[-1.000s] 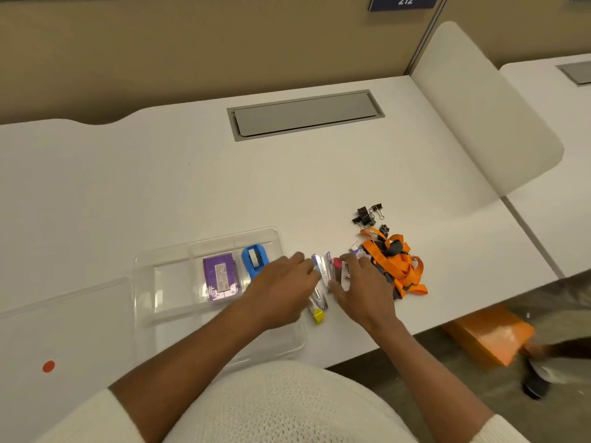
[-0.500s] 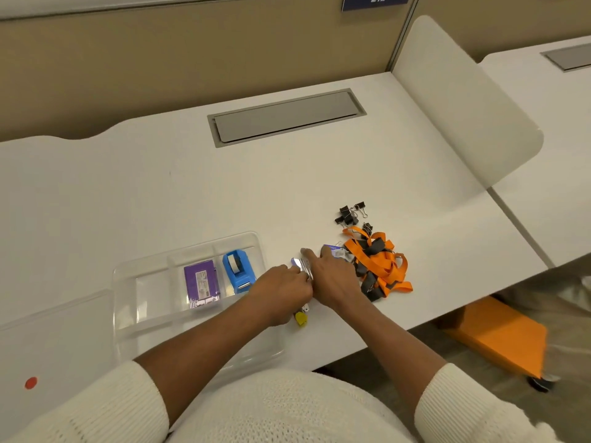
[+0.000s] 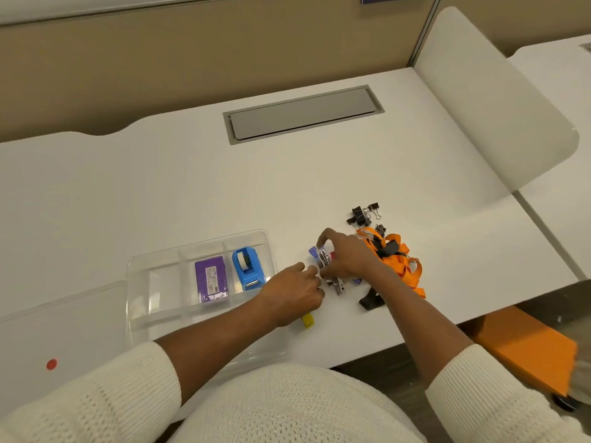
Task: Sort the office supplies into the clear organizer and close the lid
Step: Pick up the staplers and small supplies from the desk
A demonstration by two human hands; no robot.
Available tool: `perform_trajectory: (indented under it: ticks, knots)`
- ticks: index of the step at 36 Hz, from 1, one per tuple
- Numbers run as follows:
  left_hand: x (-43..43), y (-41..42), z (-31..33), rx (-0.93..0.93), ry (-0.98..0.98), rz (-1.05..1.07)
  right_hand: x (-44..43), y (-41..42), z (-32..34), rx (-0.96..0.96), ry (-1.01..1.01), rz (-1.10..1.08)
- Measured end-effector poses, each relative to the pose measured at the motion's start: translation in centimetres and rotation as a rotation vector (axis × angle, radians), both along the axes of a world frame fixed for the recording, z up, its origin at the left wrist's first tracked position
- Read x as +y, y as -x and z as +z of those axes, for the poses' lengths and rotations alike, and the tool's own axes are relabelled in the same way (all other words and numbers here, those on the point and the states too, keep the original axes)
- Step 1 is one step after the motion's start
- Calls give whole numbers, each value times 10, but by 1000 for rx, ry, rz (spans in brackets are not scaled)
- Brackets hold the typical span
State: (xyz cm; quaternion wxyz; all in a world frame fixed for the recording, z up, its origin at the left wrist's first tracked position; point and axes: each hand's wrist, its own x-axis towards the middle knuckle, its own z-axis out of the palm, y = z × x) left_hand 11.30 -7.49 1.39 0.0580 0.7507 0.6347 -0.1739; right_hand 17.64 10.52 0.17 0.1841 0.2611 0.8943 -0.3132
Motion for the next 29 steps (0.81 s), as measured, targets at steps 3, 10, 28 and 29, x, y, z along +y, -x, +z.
perform_trajectory:
  ticks: [3,10,28,29]
  knots:
    - [3,-1,-6,24,4,-56,11,1,10,35,85,-85]
    - [14,1,-14,16,24,-95,32,-3,42,184,420,-347]
    - [29,26,0,-307,26,23,44,-21,84,362,582,-543]
    - [28,27,5,-354,16,77,44,-21,86,377,588,-556]
